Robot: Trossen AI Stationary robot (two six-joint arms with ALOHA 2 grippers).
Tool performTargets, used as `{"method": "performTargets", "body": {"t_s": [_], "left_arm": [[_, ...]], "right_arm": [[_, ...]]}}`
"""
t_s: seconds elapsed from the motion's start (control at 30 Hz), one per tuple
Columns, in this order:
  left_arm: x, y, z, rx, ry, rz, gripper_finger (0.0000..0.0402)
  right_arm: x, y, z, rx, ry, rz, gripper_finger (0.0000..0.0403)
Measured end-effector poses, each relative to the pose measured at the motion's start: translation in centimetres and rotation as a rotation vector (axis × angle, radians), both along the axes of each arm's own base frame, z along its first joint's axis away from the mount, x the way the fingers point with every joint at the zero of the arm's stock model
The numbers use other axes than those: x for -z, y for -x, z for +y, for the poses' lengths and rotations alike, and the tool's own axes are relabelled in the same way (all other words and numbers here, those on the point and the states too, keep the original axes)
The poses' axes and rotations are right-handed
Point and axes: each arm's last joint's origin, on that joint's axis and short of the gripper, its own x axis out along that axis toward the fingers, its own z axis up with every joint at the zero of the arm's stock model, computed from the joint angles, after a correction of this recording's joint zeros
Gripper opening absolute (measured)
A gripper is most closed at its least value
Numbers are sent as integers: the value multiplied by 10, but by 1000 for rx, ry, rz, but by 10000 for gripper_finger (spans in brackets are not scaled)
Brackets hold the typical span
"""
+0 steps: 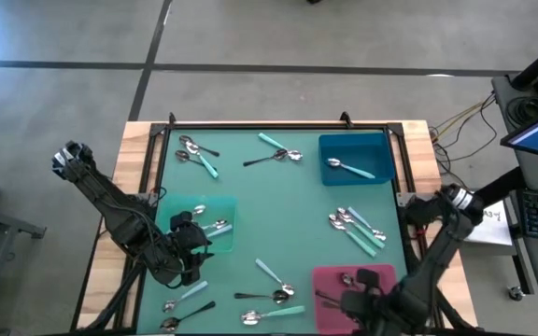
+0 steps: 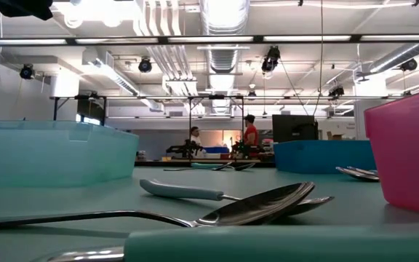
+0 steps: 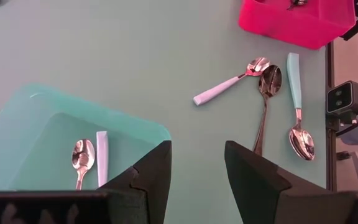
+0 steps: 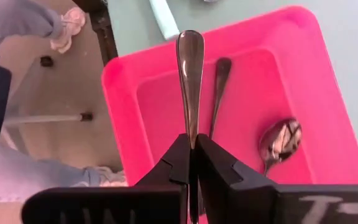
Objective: Sort silverware by color (type)
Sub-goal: Put the black spoon into the red bin
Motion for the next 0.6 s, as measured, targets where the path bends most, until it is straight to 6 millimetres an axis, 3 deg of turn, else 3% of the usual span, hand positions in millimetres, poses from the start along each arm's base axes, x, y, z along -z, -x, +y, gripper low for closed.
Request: {"method": "performTargets", "body": {"t_s": [0.37,0.6], "left_arm": [[-1,-1,0,-28,-1,-21,134],[-1,-1,0,-63,45,-20,134]], "right_arm": [[17,19,1,52,59,50,11],[28,22,-4,45,104,74,44]]}}
